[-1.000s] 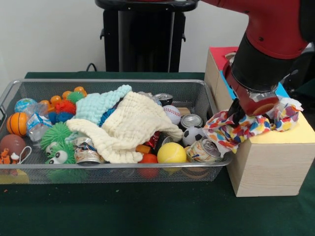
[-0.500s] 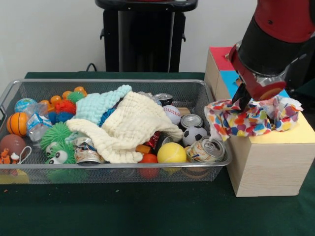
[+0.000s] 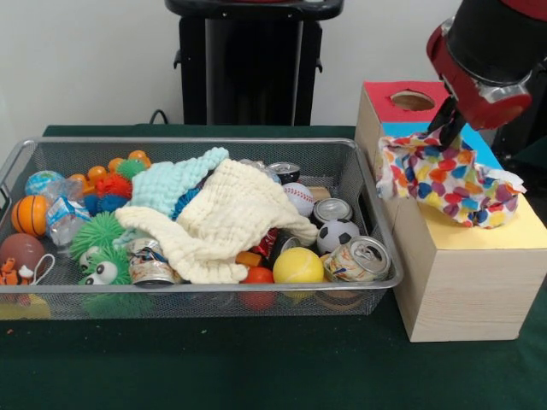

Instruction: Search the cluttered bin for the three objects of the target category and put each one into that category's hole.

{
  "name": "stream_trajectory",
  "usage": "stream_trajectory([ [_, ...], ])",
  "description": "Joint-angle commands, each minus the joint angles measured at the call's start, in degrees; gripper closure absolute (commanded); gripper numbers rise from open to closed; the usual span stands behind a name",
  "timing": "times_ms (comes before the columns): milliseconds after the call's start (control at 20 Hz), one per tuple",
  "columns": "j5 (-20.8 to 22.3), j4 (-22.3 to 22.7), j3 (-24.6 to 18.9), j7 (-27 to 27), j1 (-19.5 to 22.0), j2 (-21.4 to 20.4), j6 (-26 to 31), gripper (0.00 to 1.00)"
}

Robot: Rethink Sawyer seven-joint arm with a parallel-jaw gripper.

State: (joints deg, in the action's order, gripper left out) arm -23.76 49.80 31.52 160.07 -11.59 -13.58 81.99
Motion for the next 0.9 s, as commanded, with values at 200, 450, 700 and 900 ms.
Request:
stream_trajectory([
  [200,-3.2,-2.72,-1.7,21.34,1.7,5.2,1.45,1.0],
  [450,-3.58,-4.04,-1.91,22.15,0.82,5.4,1.7,1.0],
  [700,-3.33,-1.59,-2.75,21.42,0.56,5.29,-1.68,1.0],
  [900,-3.3,0.29,-2.91,21.13,0.44,4.8,-4.02,1.0],
])
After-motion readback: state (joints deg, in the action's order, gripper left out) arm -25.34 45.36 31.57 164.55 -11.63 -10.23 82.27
